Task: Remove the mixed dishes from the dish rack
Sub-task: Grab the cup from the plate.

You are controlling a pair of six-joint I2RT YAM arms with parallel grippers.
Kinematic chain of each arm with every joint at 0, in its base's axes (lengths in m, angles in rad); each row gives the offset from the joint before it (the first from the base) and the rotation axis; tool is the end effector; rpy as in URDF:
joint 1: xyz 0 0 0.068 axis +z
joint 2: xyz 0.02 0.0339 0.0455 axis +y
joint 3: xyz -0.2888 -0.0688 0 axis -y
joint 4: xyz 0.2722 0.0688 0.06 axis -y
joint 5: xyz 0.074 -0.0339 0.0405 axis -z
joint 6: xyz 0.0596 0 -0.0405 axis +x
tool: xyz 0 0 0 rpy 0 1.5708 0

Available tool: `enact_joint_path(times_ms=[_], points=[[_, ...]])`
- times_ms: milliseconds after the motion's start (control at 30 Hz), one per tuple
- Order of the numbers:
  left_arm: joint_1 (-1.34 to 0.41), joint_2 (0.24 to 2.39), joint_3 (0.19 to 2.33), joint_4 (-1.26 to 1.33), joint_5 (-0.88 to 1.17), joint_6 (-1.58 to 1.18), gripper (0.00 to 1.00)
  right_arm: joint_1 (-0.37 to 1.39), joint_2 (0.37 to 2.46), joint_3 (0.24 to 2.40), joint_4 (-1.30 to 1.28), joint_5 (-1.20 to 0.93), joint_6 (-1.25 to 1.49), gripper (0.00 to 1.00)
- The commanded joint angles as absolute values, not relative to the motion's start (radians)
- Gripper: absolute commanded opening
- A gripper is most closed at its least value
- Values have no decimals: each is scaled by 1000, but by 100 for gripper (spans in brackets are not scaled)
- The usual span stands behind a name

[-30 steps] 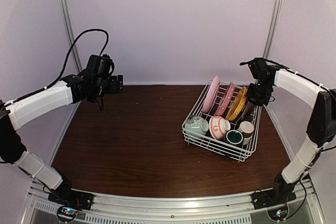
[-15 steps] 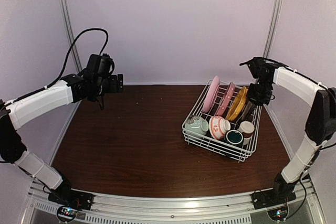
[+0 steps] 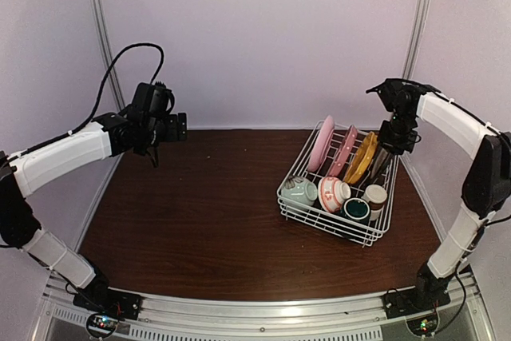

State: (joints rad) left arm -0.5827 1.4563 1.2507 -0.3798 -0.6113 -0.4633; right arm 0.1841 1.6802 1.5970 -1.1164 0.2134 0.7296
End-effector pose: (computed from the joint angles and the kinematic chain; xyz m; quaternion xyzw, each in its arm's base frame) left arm 0.3262 -0.1740 0.3357 -0.0919 0.8472 0.0044 0.5232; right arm 0.3717 0.0564 0.3145 0.2822 0.9358 -0.0130 0.2108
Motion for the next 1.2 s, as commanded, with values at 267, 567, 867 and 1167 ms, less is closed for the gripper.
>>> enact_joint_path(times_ms=[267,567,867,1167], points=[[-588,1476,1276,-399,-637,-477,98,215,1659,1794,-1101,295,749,0],[-588,1489,1285,-399,-629,-480,97,224,1650,1862,-1135,307,744,0],[-587,1492,1293,-399,-619,-479,97,228,1589,1889,-1174,376,743,0],[-587,1478,1294,-396,-608,-482,97,228,1497,1853,-1173,461,715,0]])
